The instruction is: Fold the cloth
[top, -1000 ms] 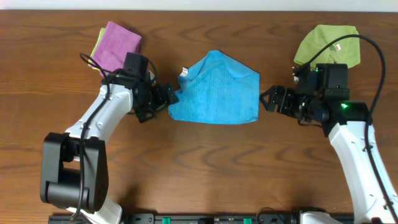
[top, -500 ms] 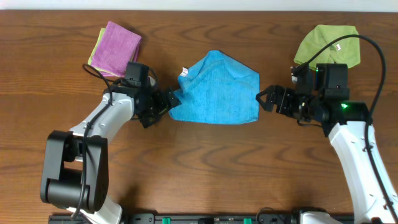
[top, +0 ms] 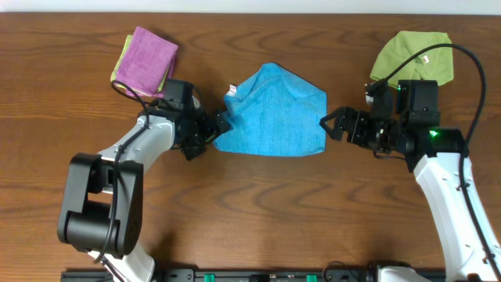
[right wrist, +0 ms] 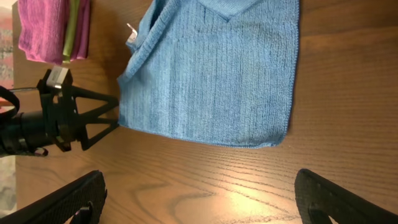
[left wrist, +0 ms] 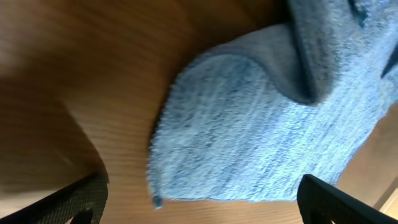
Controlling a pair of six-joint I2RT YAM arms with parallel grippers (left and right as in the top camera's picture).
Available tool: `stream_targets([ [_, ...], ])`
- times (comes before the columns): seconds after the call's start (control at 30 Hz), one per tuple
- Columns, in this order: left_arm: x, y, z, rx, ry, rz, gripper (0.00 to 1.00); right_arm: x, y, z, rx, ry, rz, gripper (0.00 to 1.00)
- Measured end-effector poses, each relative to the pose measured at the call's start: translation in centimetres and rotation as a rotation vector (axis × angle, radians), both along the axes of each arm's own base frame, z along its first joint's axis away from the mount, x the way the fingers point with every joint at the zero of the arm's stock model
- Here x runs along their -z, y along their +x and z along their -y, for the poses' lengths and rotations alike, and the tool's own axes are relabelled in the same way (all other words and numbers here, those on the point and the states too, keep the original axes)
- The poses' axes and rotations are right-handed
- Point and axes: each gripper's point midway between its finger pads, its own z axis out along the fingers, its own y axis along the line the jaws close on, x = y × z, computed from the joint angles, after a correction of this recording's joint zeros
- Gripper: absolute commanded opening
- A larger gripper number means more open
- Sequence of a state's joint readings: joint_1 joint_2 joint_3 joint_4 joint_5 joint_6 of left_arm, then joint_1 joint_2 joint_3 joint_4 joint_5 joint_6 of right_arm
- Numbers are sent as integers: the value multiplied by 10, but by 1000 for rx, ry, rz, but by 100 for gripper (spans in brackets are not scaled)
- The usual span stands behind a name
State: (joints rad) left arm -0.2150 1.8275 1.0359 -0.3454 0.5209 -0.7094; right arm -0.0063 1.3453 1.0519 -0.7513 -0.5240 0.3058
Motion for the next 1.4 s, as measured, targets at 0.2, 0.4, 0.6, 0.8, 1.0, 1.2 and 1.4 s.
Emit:
stream_targets([
  [0.2, 3, -5, 14, 6, 37, 0, 81, 0, 0, -1, -2, 5, -1, 97],
  [0.4, 10, -8, 18, 11, 95, 13, 47, -1, -1, -2, -5, 12, -2, 98],
  [0.6, 19, -4, 15, -3, 122, 17, 21, 1, -5, -3, -8, 18, -23, 99],
  [0.8, 23, -2, 16, 9, 123, 26, 6, 4, -11, -2, -6, 15, -55, 99],
  [1.0, 18, -1, 22, 58, 91, 47, 48, 7, -15, -1, -1, 6, -75, 99],
  [1.2, 15, -15, 12, 53, 35, -60, 60, 8, -16, 0, 0, 2, -82, 99],
  [1.4, 14, -18, -13, -16, -7, -133, 49, 9, -16, 0, 1, 1, -84, 99],
])
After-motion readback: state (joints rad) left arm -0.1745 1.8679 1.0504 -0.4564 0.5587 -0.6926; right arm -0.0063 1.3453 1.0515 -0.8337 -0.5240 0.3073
